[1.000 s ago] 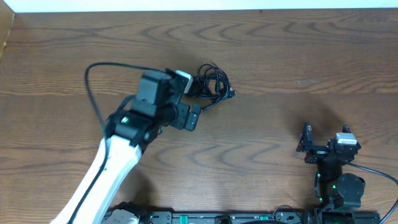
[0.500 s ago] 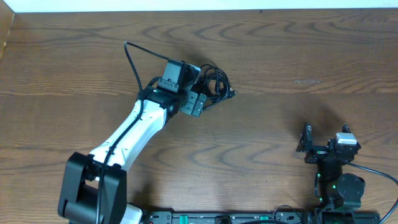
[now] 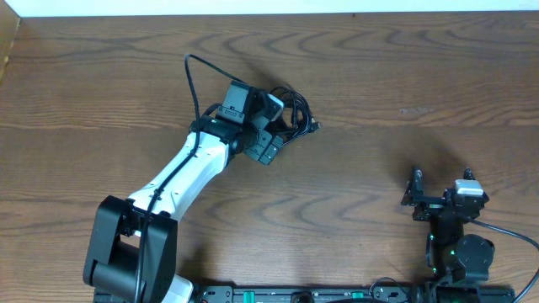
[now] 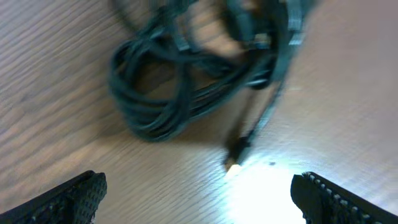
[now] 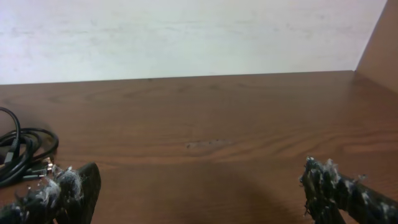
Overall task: Untangle cables
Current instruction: 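Reach the left gripper into the cable bundle and close on the cables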
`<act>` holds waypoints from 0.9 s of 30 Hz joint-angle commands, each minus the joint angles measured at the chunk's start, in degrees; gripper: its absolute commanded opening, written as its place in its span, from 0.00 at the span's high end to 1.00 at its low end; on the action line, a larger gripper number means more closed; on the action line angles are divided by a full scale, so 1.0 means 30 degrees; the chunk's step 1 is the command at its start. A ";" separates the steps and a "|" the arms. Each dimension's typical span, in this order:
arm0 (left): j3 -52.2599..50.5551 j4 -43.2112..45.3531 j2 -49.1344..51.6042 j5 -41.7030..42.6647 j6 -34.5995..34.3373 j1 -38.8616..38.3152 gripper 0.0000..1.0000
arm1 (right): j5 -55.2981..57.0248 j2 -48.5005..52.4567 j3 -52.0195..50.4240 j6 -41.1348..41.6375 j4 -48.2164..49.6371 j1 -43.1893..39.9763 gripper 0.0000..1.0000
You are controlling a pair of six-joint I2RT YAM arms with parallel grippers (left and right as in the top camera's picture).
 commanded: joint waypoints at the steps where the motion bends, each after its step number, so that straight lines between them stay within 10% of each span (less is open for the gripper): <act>1: 0.0401 0.0015 0.0036 0.2098 0.2929 -0.0044 0.01 | -0.0124 -0.0124 -0.0022 0.0124 -0.0087 -0.0080 0.01; 27: 0.0357 0.2259 0.2973 0.2164 0.9005 -0.0022 0.04 | -0.0124 -0.0124 -0.0022 0.0124 -0.0095 -0.0080 0.01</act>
